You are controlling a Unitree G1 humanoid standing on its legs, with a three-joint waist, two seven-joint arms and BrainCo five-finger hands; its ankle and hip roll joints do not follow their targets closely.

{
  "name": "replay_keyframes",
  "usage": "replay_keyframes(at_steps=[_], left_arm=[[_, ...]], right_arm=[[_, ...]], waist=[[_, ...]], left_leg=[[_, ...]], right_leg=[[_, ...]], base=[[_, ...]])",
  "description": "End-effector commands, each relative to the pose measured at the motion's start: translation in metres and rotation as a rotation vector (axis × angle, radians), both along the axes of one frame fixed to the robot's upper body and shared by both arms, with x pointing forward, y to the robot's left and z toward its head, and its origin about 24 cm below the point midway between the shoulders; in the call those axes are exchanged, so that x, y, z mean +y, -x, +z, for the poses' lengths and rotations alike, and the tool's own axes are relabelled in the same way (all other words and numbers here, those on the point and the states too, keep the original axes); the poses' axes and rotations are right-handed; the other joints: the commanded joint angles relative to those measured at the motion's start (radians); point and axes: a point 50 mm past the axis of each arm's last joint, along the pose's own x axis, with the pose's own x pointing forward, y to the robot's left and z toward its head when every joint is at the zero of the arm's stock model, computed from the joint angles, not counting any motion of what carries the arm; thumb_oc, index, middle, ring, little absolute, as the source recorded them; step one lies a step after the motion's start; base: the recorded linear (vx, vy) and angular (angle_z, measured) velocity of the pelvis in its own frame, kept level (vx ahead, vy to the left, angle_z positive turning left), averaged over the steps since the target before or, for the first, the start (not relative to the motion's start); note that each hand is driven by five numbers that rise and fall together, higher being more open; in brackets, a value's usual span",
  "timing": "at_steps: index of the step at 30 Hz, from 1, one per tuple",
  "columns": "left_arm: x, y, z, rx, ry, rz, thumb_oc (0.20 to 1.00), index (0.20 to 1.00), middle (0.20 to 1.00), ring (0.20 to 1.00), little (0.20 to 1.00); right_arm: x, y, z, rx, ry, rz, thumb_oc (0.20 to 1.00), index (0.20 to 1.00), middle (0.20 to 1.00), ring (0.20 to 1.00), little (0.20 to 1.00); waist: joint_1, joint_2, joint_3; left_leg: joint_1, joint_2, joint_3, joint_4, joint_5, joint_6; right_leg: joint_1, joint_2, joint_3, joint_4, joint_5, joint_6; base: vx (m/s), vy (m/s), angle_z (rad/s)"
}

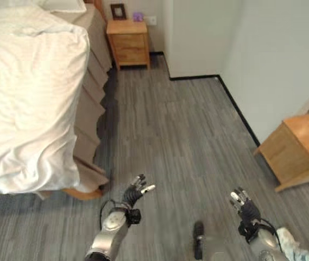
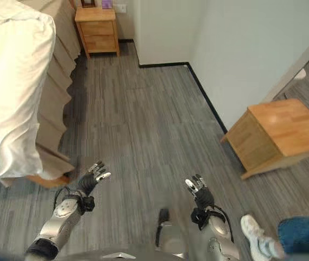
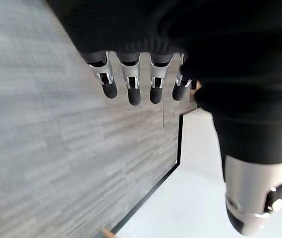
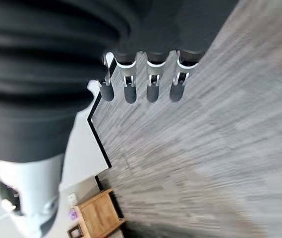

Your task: Making the bed.

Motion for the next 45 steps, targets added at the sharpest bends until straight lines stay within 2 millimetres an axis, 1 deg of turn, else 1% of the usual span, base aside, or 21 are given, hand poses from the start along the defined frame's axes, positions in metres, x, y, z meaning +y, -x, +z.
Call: replay_keyframes(at_steps=[1, 3, 5, 6, 7, 8, 11, 13, 14, 15, 16, 17, 18, 21, 23, 24, 30, 31, 33, 36, 45], left_arm=[[-0.005, -0.032, 0.036, -0.177, 0.061, -0.022, 1.0, 1.0, 1.0, 1.0, 1.0], [-0.011, -0.031, 0.033, -0.165, 0.067, -0.044, 1.0, 1.0, 1.0, 1.0, 1.0], [-0.017, -0.029, 0.03, -0.152, 0.087, -0.063, 1.0, 1.0, 1.0, 1.0, 1.0], [-0.02, -0.027, 0.028, -0.146, 0.091, -0.077, 1.0, 1.0, 1.0, 1.0, 1.0], [-0.02, -0.027, 0.028, -0.146, 0.091, -0.077, 1.0, 1.0, 1.0, 1.0, 1.0], [-0.023, -0.021, 0.024, -0.137, 0.078, -0.116, 1.0, 1.0, 1.0, 1.0, 1.0], [-0.022, -0.018, 0.025, -0.138, 0.062, -0.126, 1.0, 1.0, 1.0, 1.0, 1.0], [-0.016, -0.015, 0.026, -0.146, 0.056, -0.103, 1.0, 1.0, 1.0, 1.0, 1.0], [-0.014, -0.012, 0.026, -0.149, 0.05, -0.104, 1.0, 1.0, 1.0, 1.0, 1.0], [-0.014, -0.012, 0.026, -0.149, 0.05, -0.104, 1.0, 1.0, 1.0, 1.0, 1.0], [-0.019, -0.015, 0.028, -0.153, 0.049, -0.112, 1.0, 1.0, 1.0, 1.0, 1.0], [-0.02, -0.018, 0.03, -0.162, 0.054, -0.097, 1.0, 1.0, 1.0, 1.0, 1.0], [-0.021, -0.021, 0.032, -0.171, 0.064, -0.079, 1.0, 1.0, 1.0, 1.0, 1.0], [-0.023, -0.024, 0.032, -0.167, 0.085, -0.09, 1.0, 1.0, 1.0, 1.0, 1.0], [-0.031, -0.023, 0.03, -0.163, 0.078, -0.147, 1.0, 1.0, 1.0, 1.0, 1.0], [-0.03, -0.022, 0.03, -0.162, 0.058, -0.163, 1.0, 1.0, 1.0, 1.0, 1.0], [-0.054, -0.027, 0.044, -0.228, 0.089, -0.286, 1.0, 1.0, 1.0, 1.0, 1.0], [0.011, -0.016, 0.027, -0.152, 0.027, 0.07, 1.0, 1.0, 1.0, 1.0, 1.0], [0.015, -0.008, 0.021, -0.125, 0.049, 0.129, 1.0, 1.0, 1.0, 1.0, 1.0], [0.017, 0.004, 0.009, -0.077, 0.142, 0.221, 1.0, 1.0, 1.0, 1.0, 1.0], [0.021, -0.004, 0.021, -0.126, 0.043, 0.173, 1.0, 1.0, 1.0, 1.0, 1.0]], right_arm=[[-0.002, -0.021, 0.032, -0.169, 0.002, 0.055, 1.0, 1.0, 1.0, 1.0, 1.0], [-0.003, -0.025, 0.032, -0.16, 0.008, 0.042, 1.0, 1.0, 1.0, 1.0, 1.0], [-0.001, -0.032, 0.038, -0.195, -0.023, 0.041, 1.0, 1.0, 1.0, 1.0, 1.0], [0.001, -0.034, 0.04, -0.21, -0.025, 0.056, 1.0, 1.0, 1.0, 1.0, 1.0], [0.001, -0.034, 0.04, -0.209, -0.025, 0.056, 1.0, 1.0, 1.0, 1.0, 1.0], [0.01, -0.038, 0.044, -0.234, 0.01, 0.136, 1.0, 1.0, 1.0, 1.0, 1.0], [0.013, -0.037, 0.039, -0.212, 0.025, 0.161, 1.0, 1.0, 1.0, 1.0, 1.0], [0.022, -0.038, 0.04, -0.216, 0.008, 0.195, 1.0, 1.0, 1.0, 1.0, 1.0], [0.032, -0.035, 0.038, -0.216, -0.024, 0.222, 1.0, 1.0, 1.0, 1.0, 1.0], [0.032, -0.035, 0.038, -0.216, -0.024, 0.222, 1.0, 1.0, 1.0, 1.0, 1.0], [0.044, -0.031, 0.034, -0.199, -0.055, 0.228, 1.0, 1.0, 1.0, 1.0, 1.0], [0.049, -0.032, 0.034, -0.2, -0.083, 0.229, 1.0, 1.0, 1.0, 1.0, 1.0], [0.062, -0.034, 0.034, -0.201, -0.171, 0.233, 1.0, 1.0, 1.0, 1.0, 1.0], [0.061, -0.028, 0.031, -0.181, -0.128, 0.295, 1.0, 1.0, 1.0, 1.0, 1.0], [0.046, -0.014, 0.025, -0.155, -0.123, 0.235, 1.0, 1.0, 1.0, 1.0, 1.0], [0.044, -0.007, 0.023, -0.14, -0.125, 0.232, 1.0, 1.0, 1.0, 1.0, 1.0], [0.04, -0.011, 0.024, -0.146, -0.066, 0.28, 1.0, 1.0, 1.0, 1.0, 1.0], [-0.006, -0.009, 0.017, -0.082, 0.073, 0.045, 1.0, 1.0, 1.0, 1.0, 1.0], [-0.003, -0.015, 0.017, -0.078, 0.083, 0.062, 1.0, 1.0, 1.0, 1.0, 1.0], [-0.012, -0.037, 0.042, -0.189, 0.23, 0.079, 1.0, 1.0, 1.0, 1.0, 1.0], [-0.007, -0.033, 0.034, -0.151, 0.186, 0.106, 1.0, 1.0, 1.0, 1.0, 1.0]], waist=[[0.05, -0.04, 0.063], [0.092, -0.056, 0.07], [0.128, -0.053, 0.057], [0.147, -0.047, 0.049], [0.148, -0.05, 0.049], [0.209, -0.024, 0.02], [0.23, -0.026, -0.007], [0.248, -0.04, -0.028], [0.257, -0.06, -0.042], [0.259, -0.058, -0.045], [0.258, -0.062, -0.033], [0.246, -0.034, -0.016], [0.223, -0.016, 0.003], [0.158, 0.007, 0.023], [0.103, -0.019, 0.013], [0.101, -0.027, 0.009], [0.112, -0.022, -0.004], [0.071, 0.05, -0.028], [0.091, 0.043, -0.035], [0.121, 0.03, -0.054], [0.128, 0.009, -0.049]], left_leg=[[0.098, -0.043, 0.045, 0.174, 0.276, 0.053], [-0.048, -0.097, 0.047, 0.142, 0.203, 0.075], [-0.127, -0.131, 0.054, -0.041, 0.183, 0.079], [-0.14, -0.144, 0.066, -0.189, 0.192, 0.082], [-0.135, -0.147, 0.07, -0.199, 0.197, 0.083], [-0.116, -0.201, 0.045, -0.632, 0.277, 0.078], [-0.112, -0.213, 0.078, -0.729, 0.311, 0.074], [-0.083, -0.209, 0.125, -0.69, 0.305, 0.094], [-0.066, -0.233, 0.134, -0.659, 0.281, 0.122], [-0.07, -0.23, 0.135, -0.658, 0.281, 0.122], [-0.029, -0.242, 0.143, -0.599, 0.212, 0.168], [0.02, -0.223, 0.147, -0.612, 0.196, 0.177], [0.087, -0.216, 0.141, -0.644, 0.183, 0.183], [0.211, -0.225, 0.063, -0.706, 0.182, 0.172], [0.266, -0.26, -0.005, -0.741, 0.137, 0.141], [0.272, -0.264, -0.025, -0.743, 0.125, 0.141], [0.24, -0.25, -0.042, -0.744, 0.118, 0.13], [0.279, -0.185, 0.099, -0.74, 0.087, 0.096], [0.285, -0.178, 0.11, -0.734, 0.093, 0.088], [0.287, -0.179, 0.105, -0.744, 0.097, 0.091], [0.294, -0.191, 0.065, -0.744, 0.087, 0.101]], right_leg=[[0.098, 0.009, 0.051, -0.177, 0.109, 0.008], [0.199, 0.012, 0.097, -0.215, 0.086, 0.012], [0.282, 0.018, 0.126, -0.233, 0.049, 0.024], [0.318, 0.023, 0.134, -0.238, 0.031, 0.031], [0.318, 0.019, 0.136, -0.238, 0.031, 0.032], [0.426, 0.053, 0.17, -0.254, -0.016, 0.051], [0.487, 0.062, 0.186, -0.249, -0.042, 0.06], [0.497, 0.042, 0.194, -0.177, -0.017, 0.087], [0.466, 0.012, 0.177, -0.049, 0.057, 0.132], [0.462, 0.014, 0.18, -0.049, 0.058, 0.132], [0.333, -0.036, 0.185, 0.338, 0.327, 0.215], [0.227, -0.057, 0.162, 0.451, 0.333, 0.2], [0.144, -0.078, 0.141, 0.476, 0.284, 0.174], [0.041, -0.018, 0.144, 0.285, 0.177, 0.139], [0.073, 0.006, 0.241, -0.172, 0.139, 0.152], [0.109, 0.015, 0.283, -0.181, 0.138, 0.154], [0.15, 0.016, 0.254, -0.276, 0.178, 0.137], [0.185, -0.069, 0.159, -0.142, 0.068, 0.138], [0.194, -0.059, 0.144, -0.162, 0.087, 0.136], [0.215, -0.049, 0.125, -0.218, 0.104, 0.135], [0.245, -0.066, 0.101, -0.214, 0.102, 0.134]], base=[[0.85, -0.469, -0.51], [0.71, -0.152, -0.59], [0.79, 0.014, -0.29], [0.57, 0.053, -0.23], [1.03, 0.161, -0.34], [0.75, 0.129, -0.28], [0.87, 0.09, -0.65], [0.77, 0.111, -0.89], [0.27, 0.069, -0.72], [0.71, 0.206, -0.61], [0.58, 0.222, -0.36], [0.76, 0.292, -0.2], [0.5, 0.177, -0.25], [0.59, -0.002, 0.07], [0.73, -0.167, 1.47], [0.57, -0.16, 1.92], [0.14, -0.099, 0.63], [0.06, -0.149, 0.12], [-0.04, -0.105, 0.08], [-0.03, -0.063, -0.13], [0.04, 0.033, -0.04]])
